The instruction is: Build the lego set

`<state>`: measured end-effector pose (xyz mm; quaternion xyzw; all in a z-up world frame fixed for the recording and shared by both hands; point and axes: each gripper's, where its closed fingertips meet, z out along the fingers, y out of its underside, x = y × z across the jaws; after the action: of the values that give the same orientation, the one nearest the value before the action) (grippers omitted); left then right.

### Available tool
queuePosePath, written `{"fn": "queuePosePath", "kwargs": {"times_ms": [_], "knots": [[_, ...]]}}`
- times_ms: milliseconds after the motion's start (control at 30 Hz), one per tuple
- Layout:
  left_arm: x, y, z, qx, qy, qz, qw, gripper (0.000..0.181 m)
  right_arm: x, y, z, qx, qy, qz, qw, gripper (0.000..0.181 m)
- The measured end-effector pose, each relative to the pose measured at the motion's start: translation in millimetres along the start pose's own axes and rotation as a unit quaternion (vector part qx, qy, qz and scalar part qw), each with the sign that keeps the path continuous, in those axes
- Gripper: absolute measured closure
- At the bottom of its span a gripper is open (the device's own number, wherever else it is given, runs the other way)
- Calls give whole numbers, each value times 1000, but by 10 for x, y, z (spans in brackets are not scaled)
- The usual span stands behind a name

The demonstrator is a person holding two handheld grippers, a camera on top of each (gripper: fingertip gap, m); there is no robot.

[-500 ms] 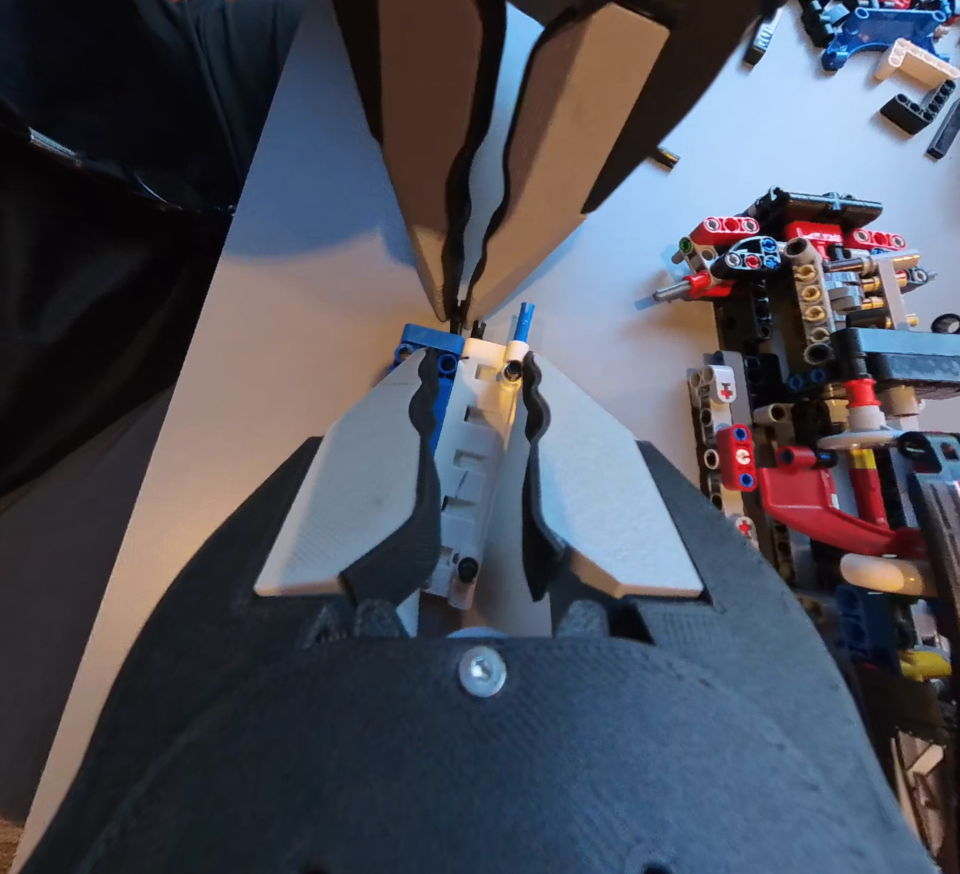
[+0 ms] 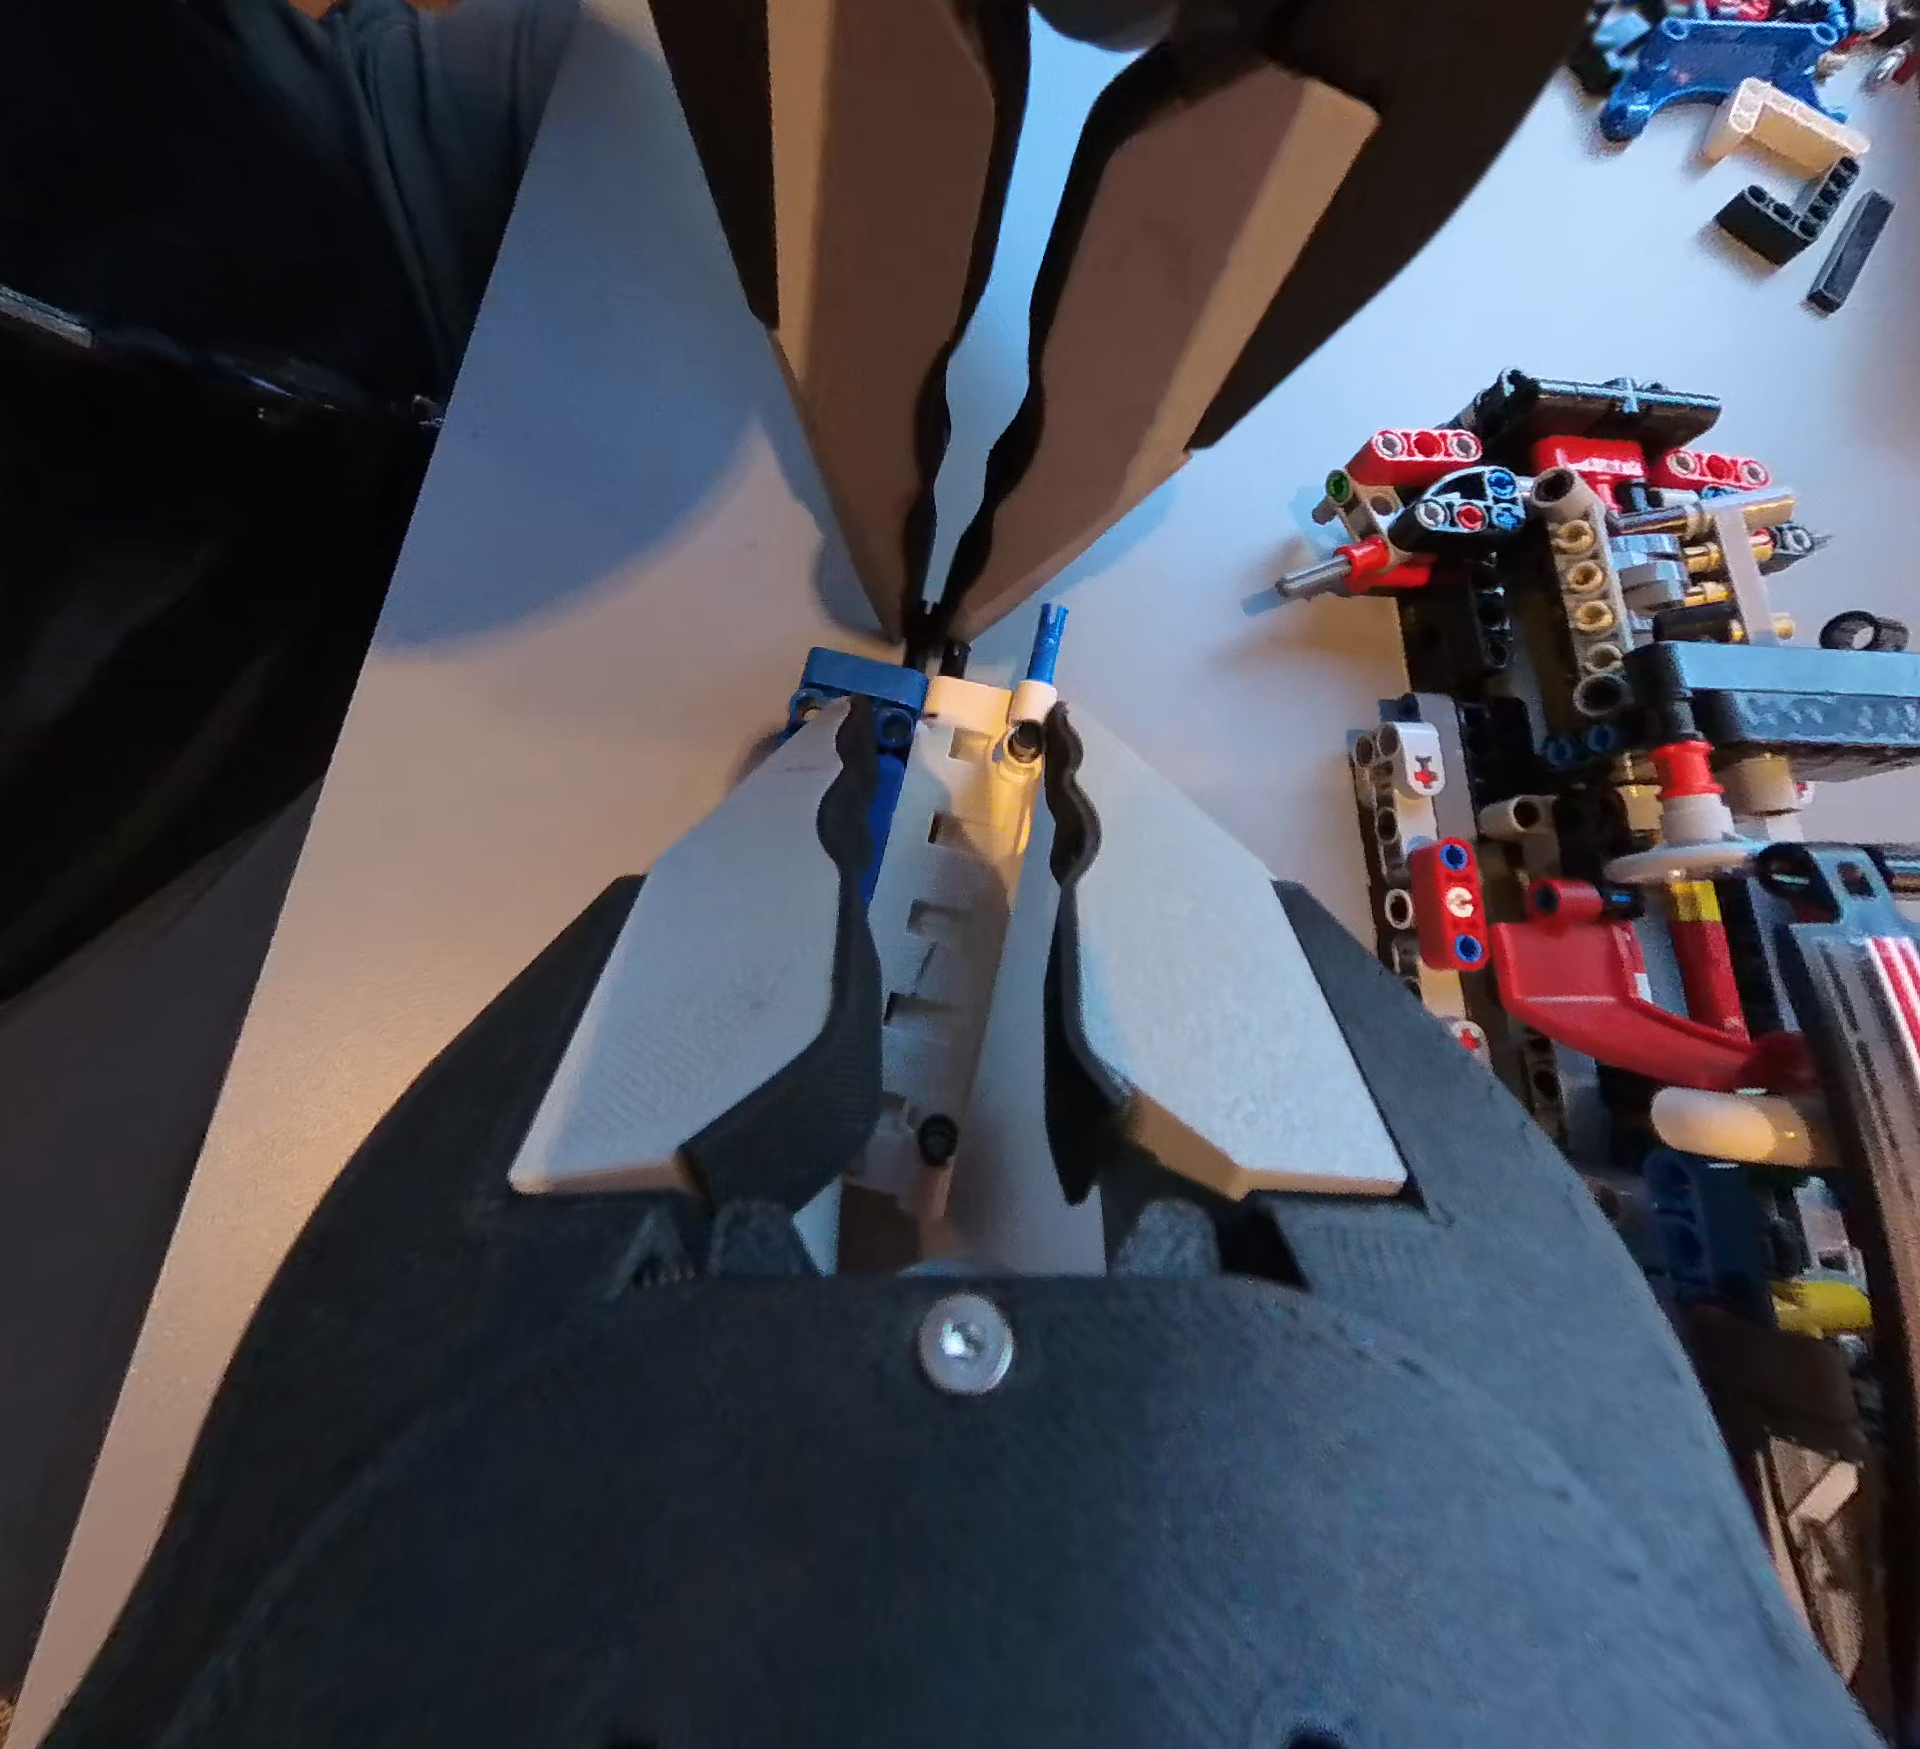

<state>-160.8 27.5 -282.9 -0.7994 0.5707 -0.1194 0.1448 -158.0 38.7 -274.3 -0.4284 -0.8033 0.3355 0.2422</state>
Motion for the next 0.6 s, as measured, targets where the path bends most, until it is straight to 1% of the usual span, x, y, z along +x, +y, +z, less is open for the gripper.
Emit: {"fn": "queuePosePath", "kwargs": {"times_ms": [67,200,333,400,533,600], "knots": [[-2,-4,0,13,-7,-1,1000,180,-1,5,6,-2,-8,8,1000,152],[2,-6,-2,31,0,-7,999,181,3,5,6,-2,-4,6,1000,152],[26,-13,-8,41,44,-47,997,181,2,1,8,-5,8,-3,1000,151],[46,-25,-7,40,53,-50,997,180,11,5,14,-7,7,2,1000,151],[41,-43,0,22,38,-25,999,180,13,24,25,-15,2,8,1000,151],[33,-47,7,14,19,9,1000,180,10,34,24,-18,-3,8,1000,152]]}}
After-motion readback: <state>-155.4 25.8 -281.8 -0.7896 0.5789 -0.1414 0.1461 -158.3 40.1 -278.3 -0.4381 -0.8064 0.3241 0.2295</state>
